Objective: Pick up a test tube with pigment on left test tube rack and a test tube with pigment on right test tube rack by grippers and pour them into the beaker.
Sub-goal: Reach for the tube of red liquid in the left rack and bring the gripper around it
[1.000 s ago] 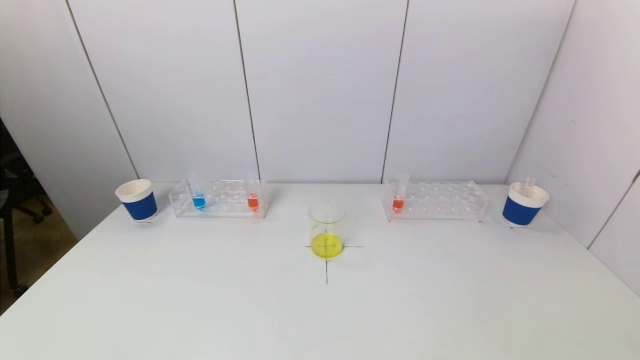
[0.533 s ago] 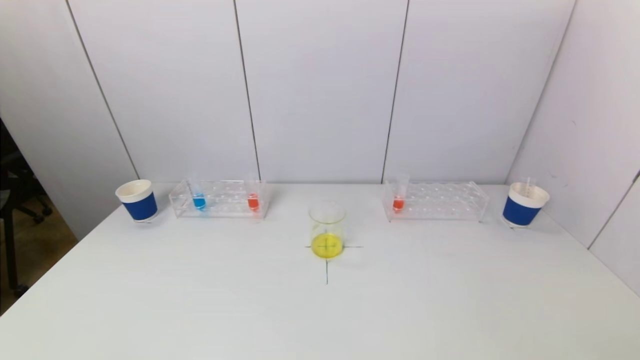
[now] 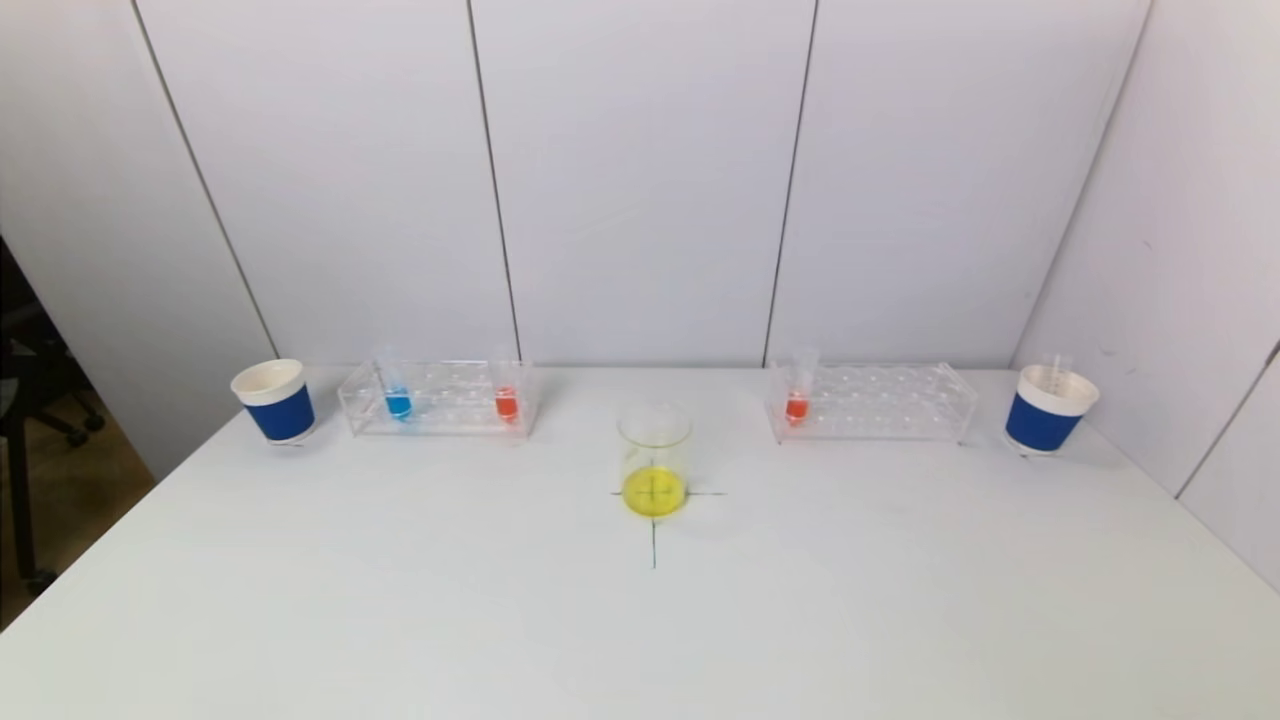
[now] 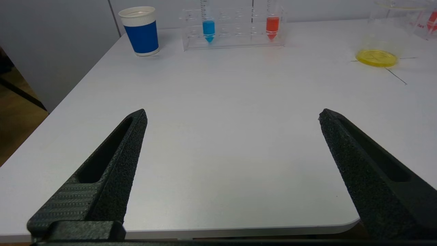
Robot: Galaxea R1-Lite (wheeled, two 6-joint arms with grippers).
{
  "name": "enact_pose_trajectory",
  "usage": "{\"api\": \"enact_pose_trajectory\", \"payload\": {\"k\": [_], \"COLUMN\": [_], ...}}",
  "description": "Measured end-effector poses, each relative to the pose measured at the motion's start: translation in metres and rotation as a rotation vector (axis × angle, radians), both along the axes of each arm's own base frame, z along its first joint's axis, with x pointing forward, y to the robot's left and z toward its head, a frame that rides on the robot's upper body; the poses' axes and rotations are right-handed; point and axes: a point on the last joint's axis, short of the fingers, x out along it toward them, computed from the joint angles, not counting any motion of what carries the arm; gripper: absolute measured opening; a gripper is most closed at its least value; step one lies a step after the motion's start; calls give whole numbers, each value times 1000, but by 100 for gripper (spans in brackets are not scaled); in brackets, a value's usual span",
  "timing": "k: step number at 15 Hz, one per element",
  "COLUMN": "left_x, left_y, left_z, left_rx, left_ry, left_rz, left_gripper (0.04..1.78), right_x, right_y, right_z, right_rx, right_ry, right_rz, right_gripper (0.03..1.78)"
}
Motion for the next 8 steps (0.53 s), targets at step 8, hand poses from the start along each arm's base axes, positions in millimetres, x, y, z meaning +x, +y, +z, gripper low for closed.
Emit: {"api": "enact_pose_trajectory", "payload": {"k": [8], "left_x": [0], "left_y": [0], "left_z": [0], "left_rx": [1], "left_ry": [0], "left_rz": [0], "left_gripper": [176], "right_x": [0], "right_y": [0], "right_z": [0], "right_rx": [50], "right_ry": [3], "right_rz": [-8], "right_gripper": [177]}}
